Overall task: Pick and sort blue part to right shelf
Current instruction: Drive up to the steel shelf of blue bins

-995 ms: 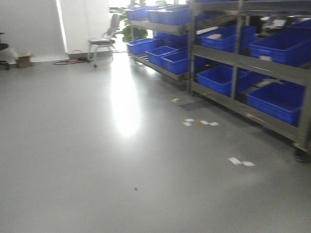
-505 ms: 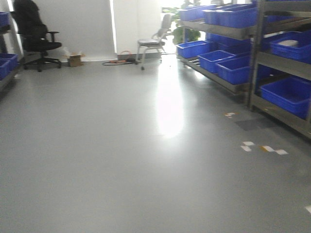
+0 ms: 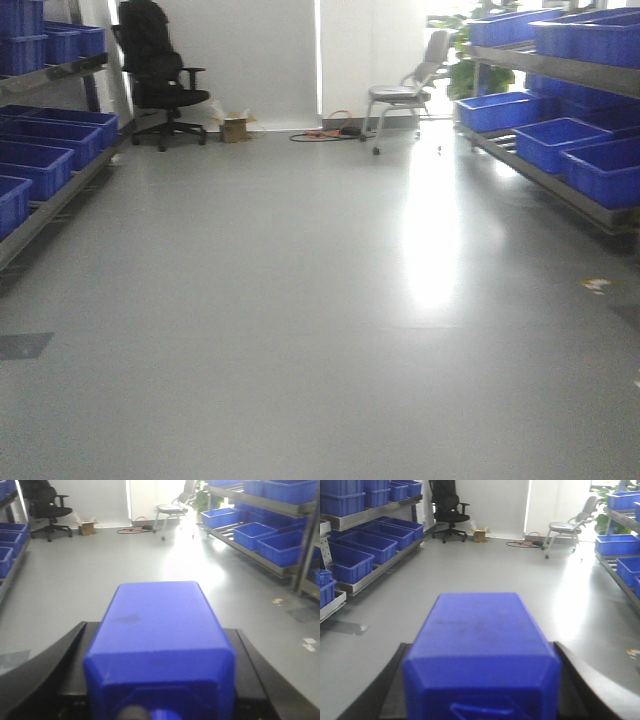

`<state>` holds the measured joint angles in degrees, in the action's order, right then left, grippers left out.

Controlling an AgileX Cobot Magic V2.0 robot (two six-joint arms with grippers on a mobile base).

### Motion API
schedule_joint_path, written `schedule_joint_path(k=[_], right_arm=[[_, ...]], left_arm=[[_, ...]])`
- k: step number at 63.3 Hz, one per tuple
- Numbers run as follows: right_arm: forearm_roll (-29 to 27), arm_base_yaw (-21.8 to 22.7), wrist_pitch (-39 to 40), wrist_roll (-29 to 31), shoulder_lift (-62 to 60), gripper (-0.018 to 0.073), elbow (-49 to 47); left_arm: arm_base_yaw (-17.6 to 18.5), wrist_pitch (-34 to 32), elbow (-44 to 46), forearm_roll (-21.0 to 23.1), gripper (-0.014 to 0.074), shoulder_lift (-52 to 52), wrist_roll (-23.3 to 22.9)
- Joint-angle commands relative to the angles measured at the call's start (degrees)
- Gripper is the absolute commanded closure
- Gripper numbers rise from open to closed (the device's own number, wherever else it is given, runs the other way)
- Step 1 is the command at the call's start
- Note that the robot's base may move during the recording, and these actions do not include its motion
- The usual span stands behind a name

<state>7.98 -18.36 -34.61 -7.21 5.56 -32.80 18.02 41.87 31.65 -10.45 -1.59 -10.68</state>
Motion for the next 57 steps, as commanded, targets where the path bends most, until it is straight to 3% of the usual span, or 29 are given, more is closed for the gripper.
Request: schedule_joint_path(k=[1, 57], right_arm=[[0.8, 0.1, 5.4, 0.5, 1.1, 0.0368, -1.5], [0.8, 0.1, 5.4, 0.5, 1.1, 0.0368, -1.5]], left_arm=[[0.2, -5.1, 1.5, -0.1, 0.0263, -1.1, 0.0], [0.2, -5.1, 1.5, 0.0, 0.0263, -1.1, 0.0]])
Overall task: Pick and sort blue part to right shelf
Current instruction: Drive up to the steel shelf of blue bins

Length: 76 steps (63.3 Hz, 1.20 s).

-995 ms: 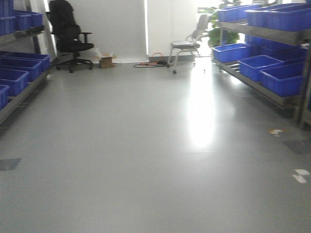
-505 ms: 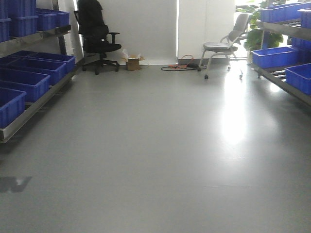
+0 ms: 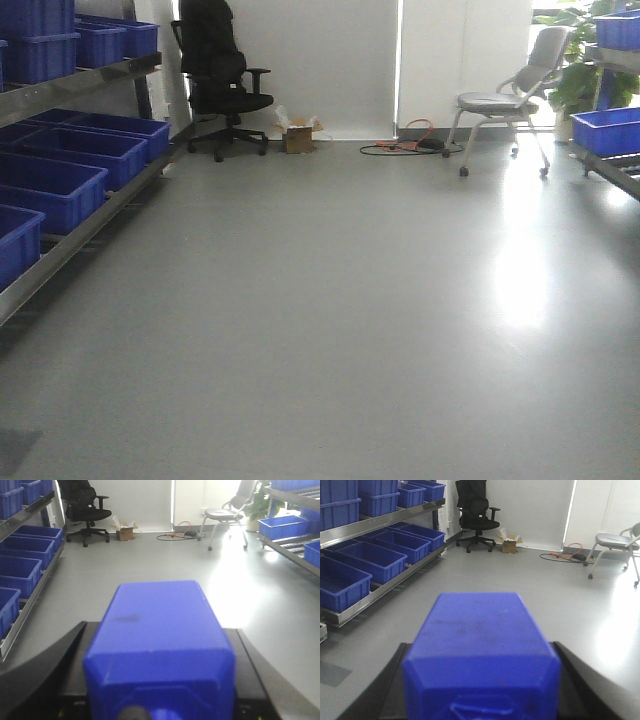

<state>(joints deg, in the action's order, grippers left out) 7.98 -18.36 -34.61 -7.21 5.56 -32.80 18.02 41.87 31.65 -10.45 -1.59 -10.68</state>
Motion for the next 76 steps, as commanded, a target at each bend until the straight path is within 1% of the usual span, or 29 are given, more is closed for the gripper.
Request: schedule_joint_path(k=[1, 76], right_arm=[[0.8, 0.1, 5.4, 0.5, 1.1, 0.0368, -1.5], [0.8, 0.1, 5.4, 0.5, 1.1, 0.0368, -1.5]], left_arm=[[0.2, -5.1, 1.5, 0.0, 0.0263, -1.1, 0.0], [0.2, -5.1, 1.5, 0.0, 0.0263, -1.1, 0.0]])
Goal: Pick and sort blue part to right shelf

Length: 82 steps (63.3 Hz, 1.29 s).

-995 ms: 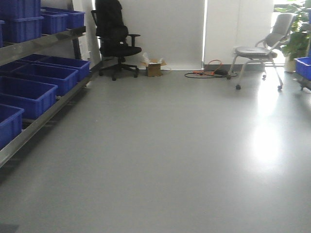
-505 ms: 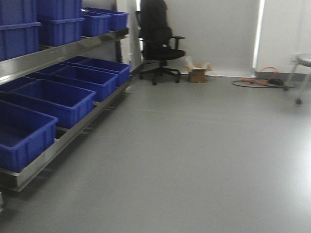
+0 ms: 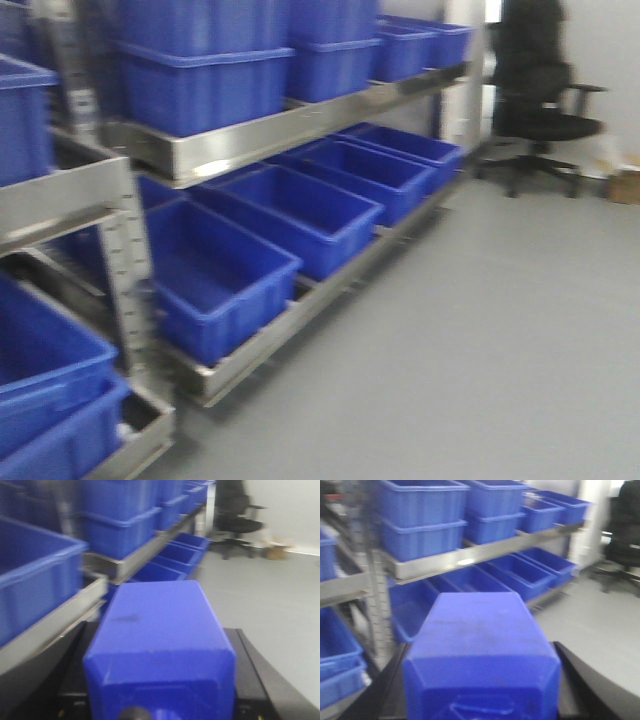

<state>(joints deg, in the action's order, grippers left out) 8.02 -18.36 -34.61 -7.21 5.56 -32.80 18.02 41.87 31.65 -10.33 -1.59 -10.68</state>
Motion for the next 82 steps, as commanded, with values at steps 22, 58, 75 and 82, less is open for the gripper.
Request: schedule_joint_path(k=[22, 58, 75, 82], right_arm=[[0.8, 0.1, 5.3, 0.5, 1.1, 0.0368, -1.5], [0.8, 0.1, 5.4, 0.5, 1.1, 0.0368, -1.5], [0.8, 0.1, 5.4, 0.5, 1.1, 0.0368, -1.5], [0.8, 0.1, 5.4, 0.5, 1.1, 0.0368, -1.5]], left_arm=[[0.2, -5.1, 1.5, -0.2, 0.0263, -1.1, 0.0], [0.2, -5.1, 1.5, -0.2, 0.0263, -1.1, 0.0], [0.2, -5.1, 1.5, -0.2, 0.0263, -1.1, 0.0], [0.2, -5.1, 1.5, -0.2, 0.0263, -1.1, 0.0]])
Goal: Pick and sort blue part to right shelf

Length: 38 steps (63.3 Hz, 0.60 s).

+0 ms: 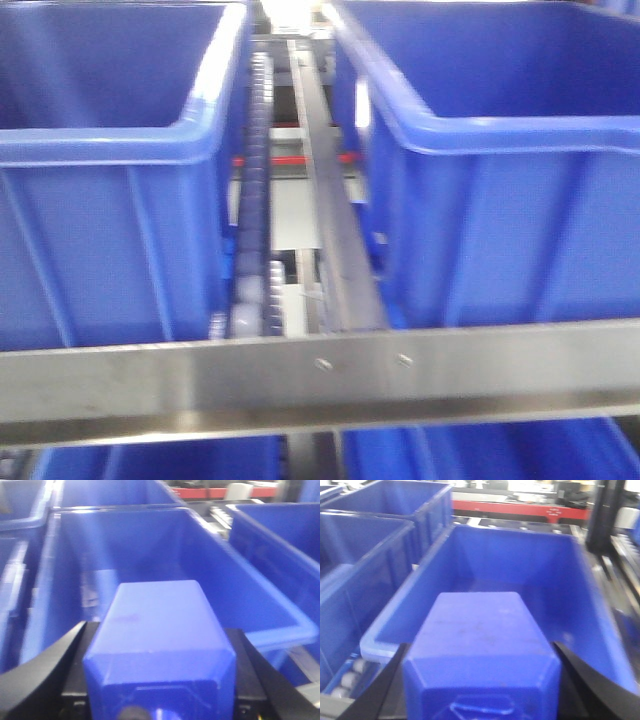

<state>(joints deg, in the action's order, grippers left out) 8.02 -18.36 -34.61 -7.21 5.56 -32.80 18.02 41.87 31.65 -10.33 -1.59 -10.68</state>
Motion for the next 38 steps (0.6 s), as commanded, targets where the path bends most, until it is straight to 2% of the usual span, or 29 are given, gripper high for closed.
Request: schedule_joint_path(k=[1, 38], right_arm=[[0.8, 0.1, 5.4, 0.5, 1.1, 0.0368, -1.5], [0.8, 0.1, 5.4, 0.5, 1.1, 0.0368, -1.5]], left_arm=[[0.2, -5.1, 1.5, -0.2, 0.0263, -1.1, 0.0], [0.2, -5.1, 1.5, -0.2, 0.0263, -1.1, 0.0]])
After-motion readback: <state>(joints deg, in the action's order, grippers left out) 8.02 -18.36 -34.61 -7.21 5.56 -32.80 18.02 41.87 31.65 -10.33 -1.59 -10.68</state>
